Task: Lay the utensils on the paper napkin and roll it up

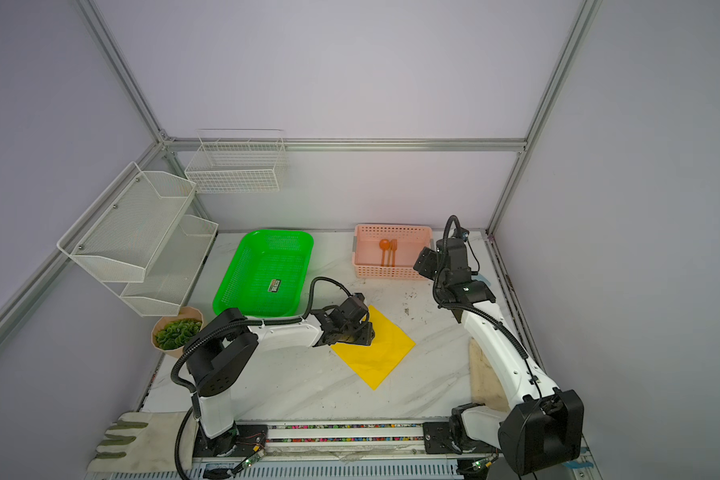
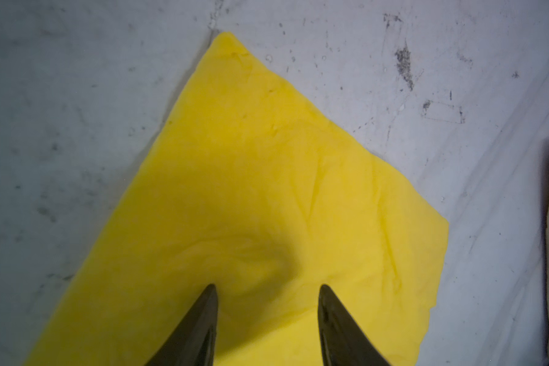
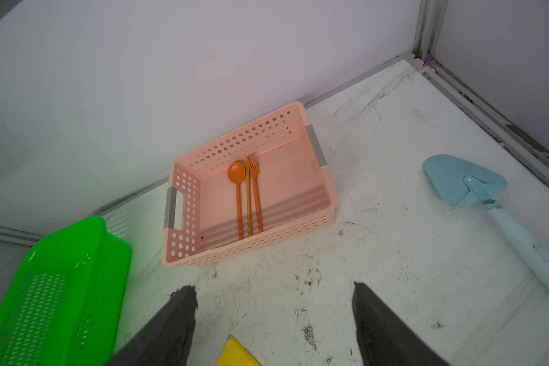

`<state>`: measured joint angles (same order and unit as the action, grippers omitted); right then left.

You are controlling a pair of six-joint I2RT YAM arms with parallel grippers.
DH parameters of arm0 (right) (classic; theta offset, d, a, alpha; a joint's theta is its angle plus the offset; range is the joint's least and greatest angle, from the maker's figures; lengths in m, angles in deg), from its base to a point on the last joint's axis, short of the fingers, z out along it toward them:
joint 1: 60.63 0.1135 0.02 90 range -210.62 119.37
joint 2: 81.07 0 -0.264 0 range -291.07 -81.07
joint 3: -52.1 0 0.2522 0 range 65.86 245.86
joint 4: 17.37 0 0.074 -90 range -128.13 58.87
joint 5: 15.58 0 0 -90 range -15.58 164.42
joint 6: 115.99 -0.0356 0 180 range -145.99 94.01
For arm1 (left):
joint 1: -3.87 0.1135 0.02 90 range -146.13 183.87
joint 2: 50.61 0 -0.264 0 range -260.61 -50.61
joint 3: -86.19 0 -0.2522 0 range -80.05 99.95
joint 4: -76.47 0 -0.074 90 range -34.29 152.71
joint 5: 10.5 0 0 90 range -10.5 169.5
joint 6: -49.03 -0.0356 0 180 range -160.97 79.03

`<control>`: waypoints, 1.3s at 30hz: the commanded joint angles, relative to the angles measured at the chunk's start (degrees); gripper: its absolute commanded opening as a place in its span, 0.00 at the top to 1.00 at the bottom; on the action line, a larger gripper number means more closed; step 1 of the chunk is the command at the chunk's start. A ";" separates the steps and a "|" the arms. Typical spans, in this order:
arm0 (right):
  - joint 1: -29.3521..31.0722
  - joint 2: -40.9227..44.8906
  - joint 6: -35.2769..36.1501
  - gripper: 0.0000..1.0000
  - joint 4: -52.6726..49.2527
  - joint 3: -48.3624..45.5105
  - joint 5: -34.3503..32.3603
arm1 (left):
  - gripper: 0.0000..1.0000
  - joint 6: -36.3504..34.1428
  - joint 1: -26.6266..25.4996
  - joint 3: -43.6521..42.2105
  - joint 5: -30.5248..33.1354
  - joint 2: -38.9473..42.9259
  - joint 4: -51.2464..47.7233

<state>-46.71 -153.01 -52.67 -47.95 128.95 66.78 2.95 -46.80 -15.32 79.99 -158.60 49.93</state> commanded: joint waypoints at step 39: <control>-1.08 -29.53 8.19 0.24 -3.16 28.36 5.05 | 0.45 -21.04 23.87 81.01 2.76 -33.06 -34.32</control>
<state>-47.87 -184.57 -43.95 -50.42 158.46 70.65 -16.41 -22.45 62.98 83.20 -193.64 18.15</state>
